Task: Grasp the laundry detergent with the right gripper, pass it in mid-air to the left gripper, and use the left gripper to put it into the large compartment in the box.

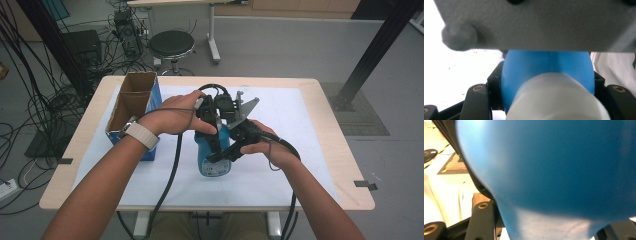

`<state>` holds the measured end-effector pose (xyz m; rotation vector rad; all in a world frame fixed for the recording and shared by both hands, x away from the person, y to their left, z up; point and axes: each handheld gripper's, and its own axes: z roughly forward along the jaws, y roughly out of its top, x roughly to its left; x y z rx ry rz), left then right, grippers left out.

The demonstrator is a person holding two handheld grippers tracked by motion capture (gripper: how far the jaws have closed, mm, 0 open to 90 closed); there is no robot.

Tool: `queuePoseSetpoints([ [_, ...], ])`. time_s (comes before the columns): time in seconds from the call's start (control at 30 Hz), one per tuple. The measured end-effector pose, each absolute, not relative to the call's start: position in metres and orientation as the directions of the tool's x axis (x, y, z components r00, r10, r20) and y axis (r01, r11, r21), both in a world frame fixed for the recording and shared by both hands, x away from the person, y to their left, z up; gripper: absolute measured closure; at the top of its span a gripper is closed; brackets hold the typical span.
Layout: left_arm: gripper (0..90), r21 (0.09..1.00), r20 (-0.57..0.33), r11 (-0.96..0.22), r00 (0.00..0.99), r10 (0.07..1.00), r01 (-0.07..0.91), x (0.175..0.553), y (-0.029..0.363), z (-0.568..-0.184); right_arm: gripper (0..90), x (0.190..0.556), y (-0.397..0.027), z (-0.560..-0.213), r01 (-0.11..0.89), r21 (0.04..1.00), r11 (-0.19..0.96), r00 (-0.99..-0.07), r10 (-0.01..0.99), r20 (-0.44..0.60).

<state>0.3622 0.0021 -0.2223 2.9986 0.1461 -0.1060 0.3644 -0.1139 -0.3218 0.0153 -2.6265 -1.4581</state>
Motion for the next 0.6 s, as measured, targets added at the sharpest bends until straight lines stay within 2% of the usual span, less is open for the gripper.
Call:
queuePoseSetpoints([
  [0.6,37.5,0.138,-0.077,-0.985,0.992,0.098,0.107,0.3617,0.0022,-0.2220,43.2,0.3638,-0.1141,-0.3213,0.055,0.847,0.529,-0.991,-0.075,0.111],
])
